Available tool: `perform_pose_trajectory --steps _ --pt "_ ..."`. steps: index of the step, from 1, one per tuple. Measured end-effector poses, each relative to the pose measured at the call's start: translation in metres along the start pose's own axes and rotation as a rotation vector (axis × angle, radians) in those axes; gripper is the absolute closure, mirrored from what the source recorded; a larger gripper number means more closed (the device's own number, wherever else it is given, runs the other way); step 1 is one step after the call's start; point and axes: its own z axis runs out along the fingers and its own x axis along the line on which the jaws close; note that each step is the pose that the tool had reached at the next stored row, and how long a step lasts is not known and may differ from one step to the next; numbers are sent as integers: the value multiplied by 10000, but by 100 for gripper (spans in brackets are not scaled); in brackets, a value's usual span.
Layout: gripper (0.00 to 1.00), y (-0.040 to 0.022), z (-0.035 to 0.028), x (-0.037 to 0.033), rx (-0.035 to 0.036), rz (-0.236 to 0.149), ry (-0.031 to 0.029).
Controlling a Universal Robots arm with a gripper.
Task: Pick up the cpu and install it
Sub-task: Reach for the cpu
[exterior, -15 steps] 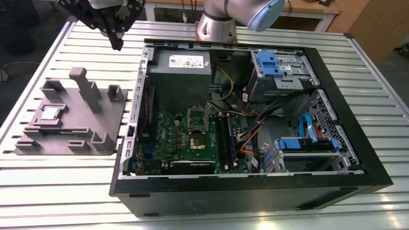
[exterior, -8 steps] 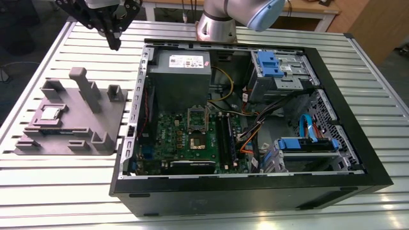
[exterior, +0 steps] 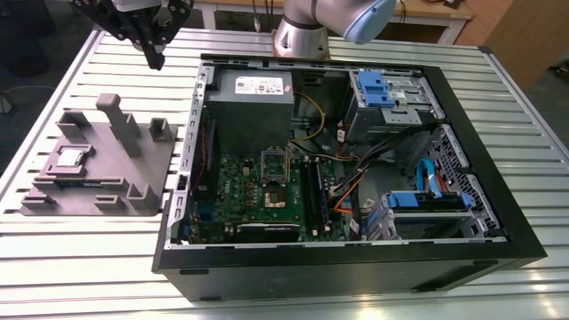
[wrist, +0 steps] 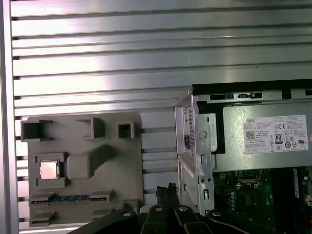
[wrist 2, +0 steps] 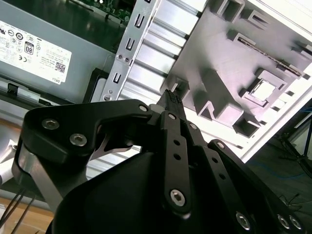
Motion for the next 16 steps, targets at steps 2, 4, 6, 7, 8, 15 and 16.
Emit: perform_pose_trajectory --steps 2,4,6,7,8,15,16 --pt "90 -1 0 13 0 0 0" --pt "90 -2 -1 24 0 0 1" --pt "90 -3 -1 34 0 0 0" --pt "90 -3 -1 40 0 0 0" --pt "90 -3 -1 44 0 0 0" --pt "90 -6 -2 75 0 -2 1" --pt "90 -6 -2 77 1 -2 2"
